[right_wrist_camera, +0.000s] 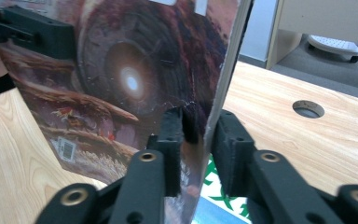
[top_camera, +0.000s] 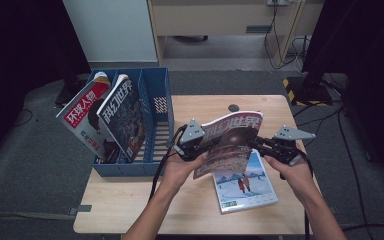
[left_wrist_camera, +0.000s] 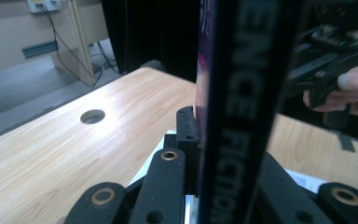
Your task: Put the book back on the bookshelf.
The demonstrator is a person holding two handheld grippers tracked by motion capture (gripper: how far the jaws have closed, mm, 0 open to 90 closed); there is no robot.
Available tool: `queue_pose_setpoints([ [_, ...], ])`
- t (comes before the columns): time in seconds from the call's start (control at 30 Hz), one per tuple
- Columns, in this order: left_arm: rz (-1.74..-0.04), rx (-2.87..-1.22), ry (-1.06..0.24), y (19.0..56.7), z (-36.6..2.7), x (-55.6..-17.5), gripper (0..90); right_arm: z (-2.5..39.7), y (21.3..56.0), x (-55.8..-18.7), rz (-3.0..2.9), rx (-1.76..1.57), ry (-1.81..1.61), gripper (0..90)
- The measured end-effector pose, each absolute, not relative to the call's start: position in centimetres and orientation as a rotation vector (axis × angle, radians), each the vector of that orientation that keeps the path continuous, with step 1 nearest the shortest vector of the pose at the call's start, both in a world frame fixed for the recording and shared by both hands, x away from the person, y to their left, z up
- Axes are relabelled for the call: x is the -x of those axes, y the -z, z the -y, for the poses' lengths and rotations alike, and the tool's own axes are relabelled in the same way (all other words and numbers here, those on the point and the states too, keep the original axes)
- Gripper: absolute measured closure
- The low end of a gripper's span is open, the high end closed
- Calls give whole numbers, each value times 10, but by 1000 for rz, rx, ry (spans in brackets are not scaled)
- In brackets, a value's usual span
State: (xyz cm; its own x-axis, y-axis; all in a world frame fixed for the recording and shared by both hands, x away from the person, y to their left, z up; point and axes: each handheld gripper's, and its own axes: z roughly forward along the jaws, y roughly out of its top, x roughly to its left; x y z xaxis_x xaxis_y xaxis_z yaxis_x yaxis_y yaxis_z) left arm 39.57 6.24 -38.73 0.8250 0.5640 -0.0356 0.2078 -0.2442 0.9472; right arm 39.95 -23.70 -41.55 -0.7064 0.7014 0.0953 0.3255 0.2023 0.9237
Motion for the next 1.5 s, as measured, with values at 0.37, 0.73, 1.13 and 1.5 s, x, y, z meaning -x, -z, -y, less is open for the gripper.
queue_pose_setpoints([
  [0.37, -607, -1790, -438, 371, -75, -395, 839, 243, 427, -400, -2105, -1049, -1461, 412],
  [0.73, -627, -1771, -457, 362, -89, -394, 839, 244, 459, -403, -2110, -1165, -1354, 175],
  [1.13, -635, -1748, -447, 359, -92, -393, 839, 245, 489, -394, -2125, -1216, -1168, 77],
  [1.5, -641, -1741, -458, 353, -96, -391, 839, 256, 498, -385, -2115, -1258, -1159, 71],
])
